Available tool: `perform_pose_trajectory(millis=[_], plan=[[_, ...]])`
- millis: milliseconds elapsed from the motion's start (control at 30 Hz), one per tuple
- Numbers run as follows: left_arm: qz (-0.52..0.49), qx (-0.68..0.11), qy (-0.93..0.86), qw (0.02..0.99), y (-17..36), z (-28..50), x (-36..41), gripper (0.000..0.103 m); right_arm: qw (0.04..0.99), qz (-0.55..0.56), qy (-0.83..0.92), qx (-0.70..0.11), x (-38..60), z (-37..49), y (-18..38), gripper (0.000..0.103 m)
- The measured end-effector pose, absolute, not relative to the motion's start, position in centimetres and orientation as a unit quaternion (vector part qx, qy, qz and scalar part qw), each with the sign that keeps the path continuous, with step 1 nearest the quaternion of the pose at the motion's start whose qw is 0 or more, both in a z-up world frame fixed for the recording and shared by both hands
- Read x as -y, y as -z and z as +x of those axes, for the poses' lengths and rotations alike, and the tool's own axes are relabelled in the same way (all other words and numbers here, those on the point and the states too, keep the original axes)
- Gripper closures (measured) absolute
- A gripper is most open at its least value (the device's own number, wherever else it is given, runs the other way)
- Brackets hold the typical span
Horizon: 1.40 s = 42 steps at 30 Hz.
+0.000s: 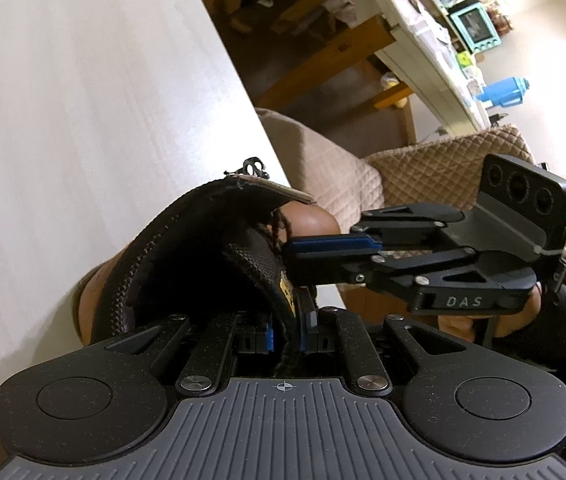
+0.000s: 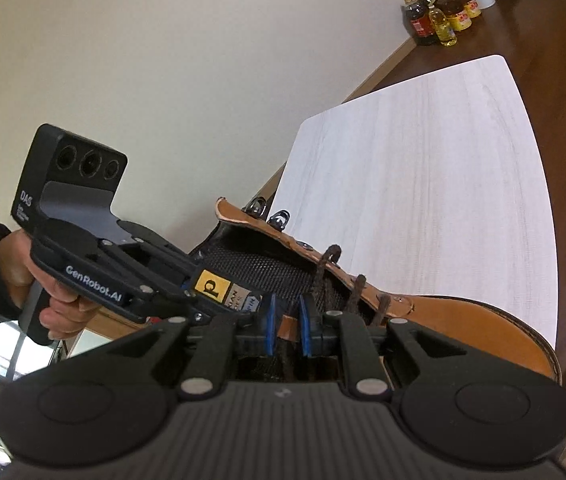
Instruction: Lace up shoes with both hands
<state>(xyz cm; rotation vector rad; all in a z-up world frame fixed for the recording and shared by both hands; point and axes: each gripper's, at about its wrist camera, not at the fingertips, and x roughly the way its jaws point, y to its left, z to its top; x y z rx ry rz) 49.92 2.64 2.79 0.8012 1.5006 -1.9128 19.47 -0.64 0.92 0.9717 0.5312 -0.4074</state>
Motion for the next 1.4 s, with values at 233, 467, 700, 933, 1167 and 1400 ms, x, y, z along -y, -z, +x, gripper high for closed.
perform_pose_trajectory(millis=[233, 467, 700, 933, 1167, 1400], plan=[[0.297, -0.543, 0.736, 0.276, -3.0, 50.2, -3.0, 0.092, 0.852, 0.433, 0.168, -0.242, 0.8, 19.2, -0.6, 0.087], [0.311, -0.502, 0.763, 0.261, -3.3, 50.0, -3.7, 0.092, 0.878, 0.406, 0.109, -0.229, 1.2, 19.2, -0.1, 0.087], [0.297, -0.494, 0.779, 0.246, -3.4, 50.3, -4.3, 0.088, 0.886, 0.402, 0.069, -0.221, 2.7, 19.4, 0.9, 0.082], [0.290, -0.482, 0.789, 0.249, -3.5, 50.3, -4.6, 0.085, 0.885, 0.410, 0.041, -0.219, 3.2, 19.1, 1.3, 0.075], [0.308, -0.423, 0.815, 0.248, -4.1, 49.8, -5.8, 0.086, 0.874, 0.437, 0.011, -0.214, 4.1, 19.6, 2.4, 0.076], [0.317, -0.389, 0.831, 0.241, -4.6, 49.6, -6.4, 0.085, 0.848, 0.490, -0.007, -0.203, 5.0, 19.8, 3.8, 0.076]])
